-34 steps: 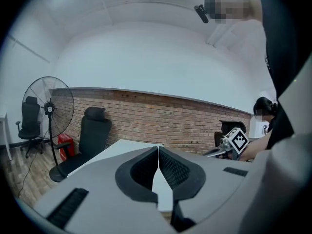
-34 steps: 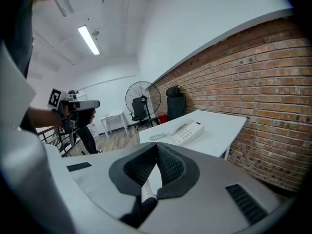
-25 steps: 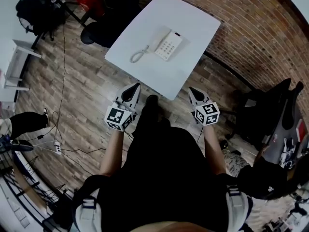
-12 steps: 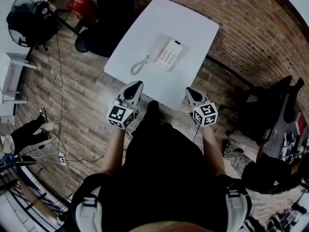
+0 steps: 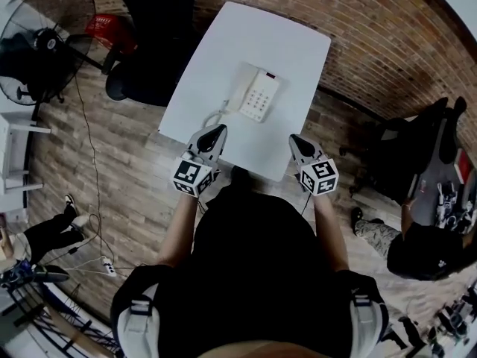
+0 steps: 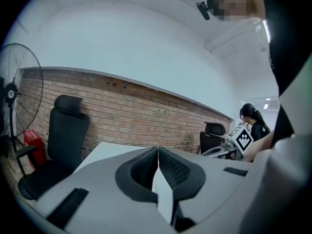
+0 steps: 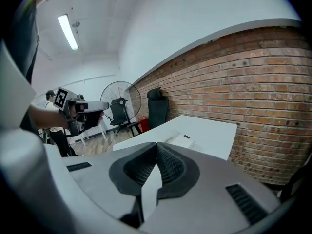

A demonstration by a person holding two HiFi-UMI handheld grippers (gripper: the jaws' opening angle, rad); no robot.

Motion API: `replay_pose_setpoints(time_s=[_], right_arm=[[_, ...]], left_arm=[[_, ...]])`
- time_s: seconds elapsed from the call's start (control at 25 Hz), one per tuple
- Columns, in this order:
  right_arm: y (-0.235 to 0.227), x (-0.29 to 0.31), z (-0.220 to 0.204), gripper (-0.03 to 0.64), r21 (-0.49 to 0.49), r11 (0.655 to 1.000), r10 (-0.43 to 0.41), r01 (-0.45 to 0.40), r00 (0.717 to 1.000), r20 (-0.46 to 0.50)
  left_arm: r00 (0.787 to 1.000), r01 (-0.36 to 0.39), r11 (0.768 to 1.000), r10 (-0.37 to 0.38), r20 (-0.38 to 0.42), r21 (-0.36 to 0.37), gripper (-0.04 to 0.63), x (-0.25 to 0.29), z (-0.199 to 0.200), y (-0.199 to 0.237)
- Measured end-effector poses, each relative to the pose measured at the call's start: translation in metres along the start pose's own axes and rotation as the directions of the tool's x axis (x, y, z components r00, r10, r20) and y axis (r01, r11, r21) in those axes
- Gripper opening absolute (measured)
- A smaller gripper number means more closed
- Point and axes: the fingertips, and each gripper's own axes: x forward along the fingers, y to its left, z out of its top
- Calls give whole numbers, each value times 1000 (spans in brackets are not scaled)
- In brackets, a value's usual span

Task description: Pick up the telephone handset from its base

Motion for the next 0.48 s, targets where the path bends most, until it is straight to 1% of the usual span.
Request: replay_pose_setpoints(time_s=[0.2,0.36,0.48], right_arm=[[-6,18,6,-3,31,997,-75,74,997,15],[-4,29,5,-3,65,989,-135,133,991,21],[0,33,7,-3,85,983,-167,164,986,26]], left_arm=[[996,86,996,-86,-5,10,21,28,3,24],[987,161,987,-160,-21,13,21,45,-3,38],[979,201,979,-200,-32,17,21,55,-5,46]])
